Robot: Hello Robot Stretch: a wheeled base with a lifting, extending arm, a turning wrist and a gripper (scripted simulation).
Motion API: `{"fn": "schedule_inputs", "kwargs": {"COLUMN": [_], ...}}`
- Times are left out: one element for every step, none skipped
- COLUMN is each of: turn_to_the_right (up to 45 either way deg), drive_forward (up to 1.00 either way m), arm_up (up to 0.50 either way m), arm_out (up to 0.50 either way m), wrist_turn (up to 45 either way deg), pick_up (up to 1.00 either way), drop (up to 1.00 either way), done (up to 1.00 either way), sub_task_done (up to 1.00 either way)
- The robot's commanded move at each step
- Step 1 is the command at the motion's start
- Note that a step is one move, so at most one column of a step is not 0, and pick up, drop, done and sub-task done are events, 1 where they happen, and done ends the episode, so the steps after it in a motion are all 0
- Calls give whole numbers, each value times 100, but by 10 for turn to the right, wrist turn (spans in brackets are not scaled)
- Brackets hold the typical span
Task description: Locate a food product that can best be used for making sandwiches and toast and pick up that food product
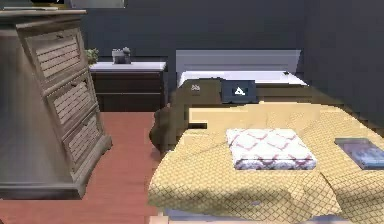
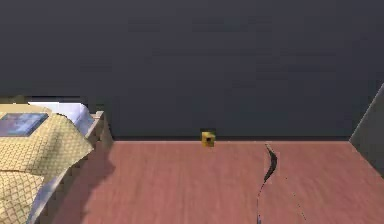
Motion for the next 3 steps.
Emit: {"fn": "schedule_inputs", "kwargs": {"turn_to_the_right": [-450,-450,-450], "drive_forward": [0,0,0], "arm_up": [0,0,0], "arm_out": [0,0,0], "wrist_turn": [0,0,0], "pick_up": [0,0,0], "drop": [0,0,0], "done": [0,0,0], "sub_task_done": [0,0,0]}}
